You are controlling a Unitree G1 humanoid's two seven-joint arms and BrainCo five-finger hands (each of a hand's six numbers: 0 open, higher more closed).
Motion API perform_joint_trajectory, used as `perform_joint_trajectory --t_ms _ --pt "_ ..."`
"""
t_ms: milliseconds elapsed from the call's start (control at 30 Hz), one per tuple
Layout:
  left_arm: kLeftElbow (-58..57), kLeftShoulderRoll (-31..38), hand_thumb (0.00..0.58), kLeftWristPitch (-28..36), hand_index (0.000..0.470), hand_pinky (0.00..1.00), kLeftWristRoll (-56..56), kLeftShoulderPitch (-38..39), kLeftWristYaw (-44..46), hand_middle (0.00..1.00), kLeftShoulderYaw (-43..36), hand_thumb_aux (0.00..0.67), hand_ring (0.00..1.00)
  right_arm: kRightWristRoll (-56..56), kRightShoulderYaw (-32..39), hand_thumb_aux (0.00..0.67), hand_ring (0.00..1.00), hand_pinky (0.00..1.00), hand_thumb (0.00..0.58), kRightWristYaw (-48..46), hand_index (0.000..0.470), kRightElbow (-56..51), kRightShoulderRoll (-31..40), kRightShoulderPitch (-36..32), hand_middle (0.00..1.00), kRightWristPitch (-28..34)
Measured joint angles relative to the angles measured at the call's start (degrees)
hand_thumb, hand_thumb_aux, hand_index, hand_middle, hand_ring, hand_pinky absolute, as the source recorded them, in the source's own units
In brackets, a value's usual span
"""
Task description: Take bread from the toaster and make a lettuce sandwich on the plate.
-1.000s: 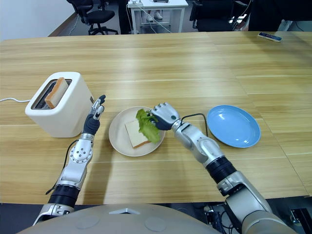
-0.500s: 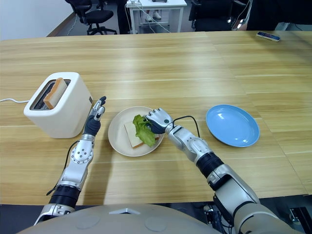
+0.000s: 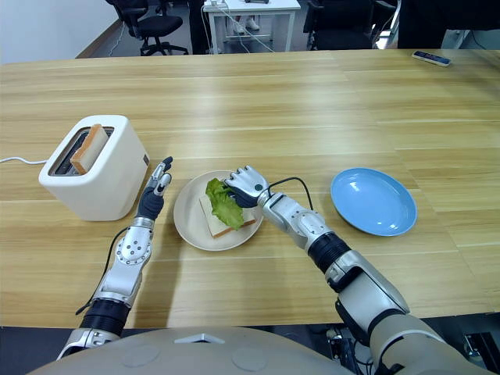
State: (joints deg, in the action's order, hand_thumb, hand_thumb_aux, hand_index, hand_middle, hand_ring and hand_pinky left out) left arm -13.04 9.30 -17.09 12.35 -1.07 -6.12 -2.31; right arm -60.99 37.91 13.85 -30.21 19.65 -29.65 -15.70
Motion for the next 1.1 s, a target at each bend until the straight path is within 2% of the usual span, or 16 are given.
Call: perform_joint_trajectory --t_ms 233,500,600,733,800,867,967,1100 --pt "0.0 -0.1 0.0 0.0 0.0 0.0 0.1 0.1 0.0 0.0 0.0 0.0 0.0 -0.6 0.6 0.0 0.0 0.0 0.0 -1.5 0.0 2.9 2.5 0.6 0.0 0.4" --pt "-0.1 -0.1 0.0 0.0 0.0 0.0 0.1 0.1 0.0 0.0 0.0 0.0 0.0 -0.4 -0.2 0.0 0.0 0.0 0.0 -6.3 0.0 11.5 6.4 3.6 0.0 1.3" --pt "-0.2 -0.1 0.0 -0.1 0.0 0.0 0.1 0.2 0.0 0.0 0.1 0.0 0.0 0.4 -2.7 0.0 0.0 0.0 0.0 -9.4 0.0 18.6 10.4 5.7 0.0 2.0" --pt "-0.2 0.2 0.0 -0.2 0.0 0.0 0.2 0.2 0.0 0.0 0.0 0.0 0.0 5.5 -13.3 0.0 0.0 0.0 0.0 -14.2 0.0 30.5 17.3 9.0 0.0 4.0" --pt "1.1 0.9 0.0 -0.4 0.0 0.0 1.0 0.4 0.0 0.0 0.0 0.0 0.0 10.0 -20.0 0.0 0.0 0.0 0.0 -15.6 0.0 35.7 18.9 9.9 0.0 5.1" --pt "3.4 1.3 0.0 -0.5 0.0 0.0 1.9 0.5 0.0 0.0 0.0 0.0 0.0 12.8 -23.0 0.0 0.0 0.0 0.0 -16.0 0.0 38.0 18.9 10.8 0.0 5.4" --pt "13.6 3.9 0.0 -0.2 0.0 0.0 5.5 1.1 0.2 0.0 0.1 0.0 0.0 17.3 -29.6 0.0 0.0 0.0 0.0 -16.4 0.0 41.6 19.2 14.7 0.0 6.5" --pt "30.4 8.8 0.0 3.6 0.0 0.0 7.8 0.9 2.5 0.0 6.0 0.0 0.0 21.5 -39.1 0.0 0.0 0.0 0.0 -15.3 0.0 42.9 19.7 19.7 0.0 8.0"
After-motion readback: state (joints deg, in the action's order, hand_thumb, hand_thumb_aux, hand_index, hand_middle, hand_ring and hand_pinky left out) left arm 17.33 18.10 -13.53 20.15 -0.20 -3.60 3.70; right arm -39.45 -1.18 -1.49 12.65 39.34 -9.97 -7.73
